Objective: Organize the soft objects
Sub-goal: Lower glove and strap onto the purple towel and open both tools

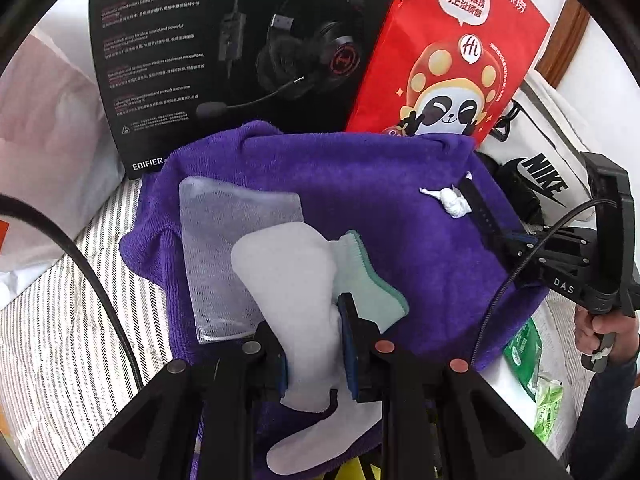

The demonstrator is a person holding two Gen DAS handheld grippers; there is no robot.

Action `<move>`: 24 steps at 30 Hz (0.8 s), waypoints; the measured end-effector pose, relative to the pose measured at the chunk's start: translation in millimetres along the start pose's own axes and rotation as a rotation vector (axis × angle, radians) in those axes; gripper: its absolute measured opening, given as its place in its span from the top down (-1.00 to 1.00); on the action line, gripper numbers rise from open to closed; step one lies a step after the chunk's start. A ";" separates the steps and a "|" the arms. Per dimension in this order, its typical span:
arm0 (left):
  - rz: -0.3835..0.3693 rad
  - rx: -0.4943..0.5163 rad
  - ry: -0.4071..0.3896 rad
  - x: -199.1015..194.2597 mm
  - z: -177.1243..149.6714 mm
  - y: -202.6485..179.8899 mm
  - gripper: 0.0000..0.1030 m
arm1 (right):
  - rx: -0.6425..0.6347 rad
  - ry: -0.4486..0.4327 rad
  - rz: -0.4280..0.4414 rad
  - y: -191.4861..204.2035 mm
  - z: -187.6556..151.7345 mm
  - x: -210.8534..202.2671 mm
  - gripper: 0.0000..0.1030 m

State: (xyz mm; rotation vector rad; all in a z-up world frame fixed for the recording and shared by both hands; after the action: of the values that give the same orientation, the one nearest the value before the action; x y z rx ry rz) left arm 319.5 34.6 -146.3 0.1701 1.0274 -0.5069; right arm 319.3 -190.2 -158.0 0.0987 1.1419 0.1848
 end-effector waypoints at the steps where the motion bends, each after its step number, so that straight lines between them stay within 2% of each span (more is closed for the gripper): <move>1: 0.002 -0.004 0.001 0.7 -0.4 1.3 0.56 | 0.001 0.000 0.004 0.1 0.2 0.4 0.88; 4: 0.004 -0.009 0.008 3.8 -1.3 4.0 0.52 | 0.007 0.008 0.018 -0.9 0.2 2.7 0.82; 7: 0.014 -0.009 0.011 4.7 -1.3 5.6 0.31 | 0.008 0.013 0.024 -0.8 -0.8 3.6 0.74; 8: 0.017 -0.013 0.014 4.5 -1.6 6.5 0.15 | 0.005 0.020 0.027 0.1 -1.3 4.1 0.56; 9: 0.020 -0.017 0.019 4.1 -1.8 8.3 0.05 | 0.001 0.021 0.027 2.0 -1.7 4.4 0.25; 10: 0.021 -0.019 0.020 3.5 -2.0 9.3 -0.11 | -0.003 0.010 0.023 3.5 -2.1 3.2 0.09; 11: 0.022 -0.019 0.021 2.4 -2.6 10.2 -0.17 | -0.008 -0.005 0.018 4.6 -2.4 0.5 -0.14; 12: 0.023 -0.018 0.019 0.0 -3.9 11.1 -0.18 | -0.013 -0.021 0.013 5.8 -2.6 -2.6 -0.28; 14: 0.025 -0.018 0.015 -4.4 -5.3 11.0 -0.31 | -0.014 -0.032 0.012 6.9 -1.4 -6.9 -0.38; 17: 0.050 -0.015 0.013 -12.4 -7.6 10.9 -0.41 | 0.003 -0.033 0.008 7.4 0.0 -12.4 -0.49; 21: 0.065 0.013 0.015 -23.9 -12.6 7.0 -0.41 | -0.001 -0.029 -0.010 11.6 -4.9 -22.8 -0.49; 24: 0.116 0.038 0.020 -38.0 -17.2 6.6 -0.43 | 0.007 -0.035 -0.021 13.1 -10.3 -33.4 -0.49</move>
State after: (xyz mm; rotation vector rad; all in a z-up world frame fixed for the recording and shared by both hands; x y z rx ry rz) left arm 293.7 58.9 -123.5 0.2670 1.0215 -0.4204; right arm 295.2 -184.1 -130.1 0.0956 1.1086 0.1603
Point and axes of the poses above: each gripper's, at about its wrist camera, not at the fingertips, and x roughly the way its jaws point, y to its left, z to its top, the point moved 2 cm from there along x, roughly the way its jaws point, and after that the axes turned 12 degrees about x, right-handed, at the moved point
